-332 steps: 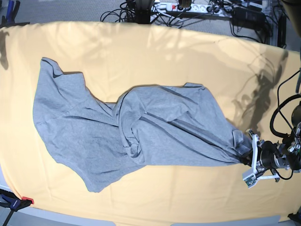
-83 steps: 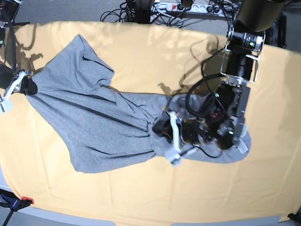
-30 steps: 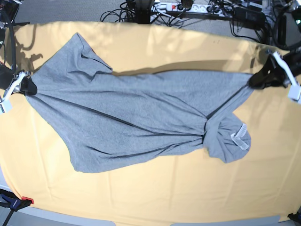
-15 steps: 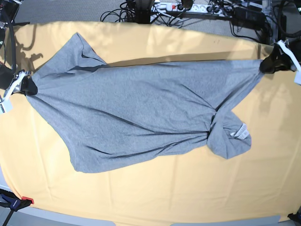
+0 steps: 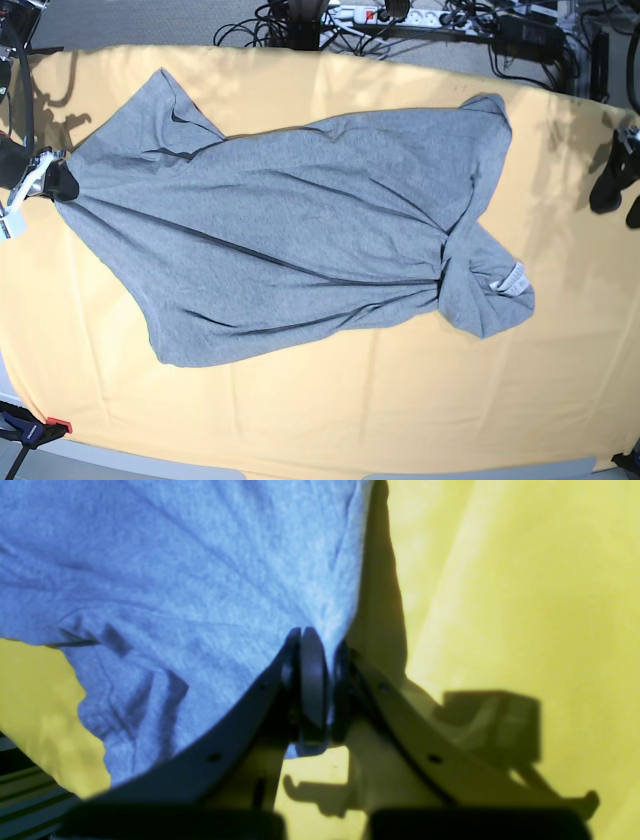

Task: Layout the t-shirt on the table in an organized manner, then fold the t-shirt properly
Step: 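Grasp the shirt's bunched corner with the left gripper and stretch it outward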

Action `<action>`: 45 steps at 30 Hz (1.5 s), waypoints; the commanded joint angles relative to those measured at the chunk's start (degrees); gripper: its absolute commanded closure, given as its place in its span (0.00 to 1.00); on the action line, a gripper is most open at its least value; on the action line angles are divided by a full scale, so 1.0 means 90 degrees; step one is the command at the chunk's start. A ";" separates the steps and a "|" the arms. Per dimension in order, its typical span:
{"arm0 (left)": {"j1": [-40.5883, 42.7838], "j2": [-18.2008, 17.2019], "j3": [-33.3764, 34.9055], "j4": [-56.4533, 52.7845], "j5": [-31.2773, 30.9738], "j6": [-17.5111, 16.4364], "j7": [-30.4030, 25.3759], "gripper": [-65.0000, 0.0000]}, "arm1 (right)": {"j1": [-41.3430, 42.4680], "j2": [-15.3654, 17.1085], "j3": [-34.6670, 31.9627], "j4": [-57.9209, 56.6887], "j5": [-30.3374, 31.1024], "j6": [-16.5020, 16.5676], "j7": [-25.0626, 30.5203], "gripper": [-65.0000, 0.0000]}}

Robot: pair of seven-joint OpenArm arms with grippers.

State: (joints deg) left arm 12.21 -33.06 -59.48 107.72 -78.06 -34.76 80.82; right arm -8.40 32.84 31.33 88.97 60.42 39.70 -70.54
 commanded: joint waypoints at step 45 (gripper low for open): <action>-0.2885 0.0799 0.5802 -0.2064 0.4121 0.0325 -0.1469 1.00 | 0.0090 0.0165 0.0066 0.0109 0.0112 0.0033 -0.0019 1.00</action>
State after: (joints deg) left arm -12.29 -24.97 -6.76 88.07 -40.23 -31.90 68.45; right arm -8.38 32.84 31.33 88.97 60.45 39.70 -71.42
